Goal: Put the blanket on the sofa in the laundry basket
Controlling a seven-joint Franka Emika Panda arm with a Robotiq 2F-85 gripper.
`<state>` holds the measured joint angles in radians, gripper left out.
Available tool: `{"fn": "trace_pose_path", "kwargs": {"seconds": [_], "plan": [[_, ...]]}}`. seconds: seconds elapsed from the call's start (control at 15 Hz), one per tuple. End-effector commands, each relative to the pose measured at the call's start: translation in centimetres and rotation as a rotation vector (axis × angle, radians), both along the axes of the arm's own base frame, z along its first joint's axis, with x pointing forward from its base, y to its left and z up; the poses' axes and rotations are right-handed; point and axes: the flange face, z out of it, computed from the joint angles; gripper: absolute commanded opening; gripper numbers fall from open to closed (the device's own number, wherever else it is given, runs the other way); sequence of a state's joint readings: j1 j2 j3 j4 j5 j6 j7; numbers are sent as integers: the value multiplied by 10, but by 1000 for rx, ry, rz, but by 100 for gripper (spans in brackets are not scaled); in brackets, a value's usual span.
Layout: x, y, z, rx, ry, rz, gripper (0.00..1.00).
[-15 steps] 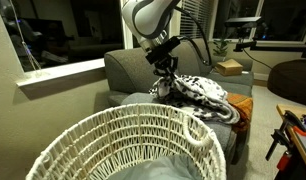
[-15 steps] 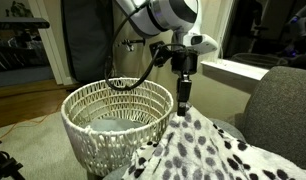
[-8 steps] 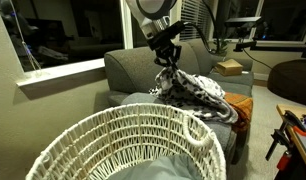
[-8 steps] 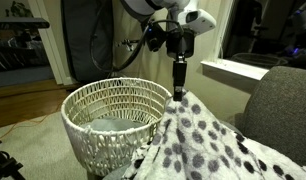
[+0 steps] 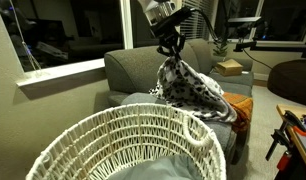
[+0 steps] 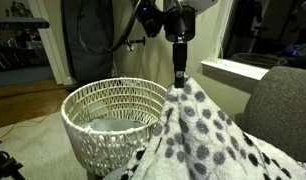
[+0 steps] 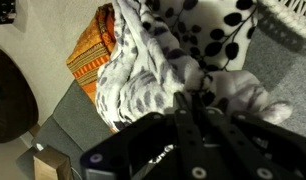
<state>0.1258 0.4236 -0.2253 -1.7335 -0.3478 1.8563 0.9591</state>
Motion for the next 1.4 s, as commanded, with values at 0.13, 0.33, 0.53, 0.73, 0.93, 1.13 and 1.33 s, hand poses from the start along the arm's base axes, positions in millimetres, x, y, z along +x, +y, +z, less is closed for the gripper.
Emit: {"fn": "trace_pose_path", "kwargs": {"seconds": [0.13, 0.33, 0.53, 0.73, 0.93, 1.13, 1.33], "plan": [[-19, 8, 45, -32, -47, -11, 3], [-19, 13, 59, -47, -62, -7, 3], [-22, 20, 70, -62, -73, -9, 3], [-23, 27, 77, -72, -80, -8, 3], [-26, 36, 81, -84, -87, -11, 3], [-29, 47, 87, -94, -96, -7, 3], [-32, 60, 90, -101, -100, 14, 3]]}}
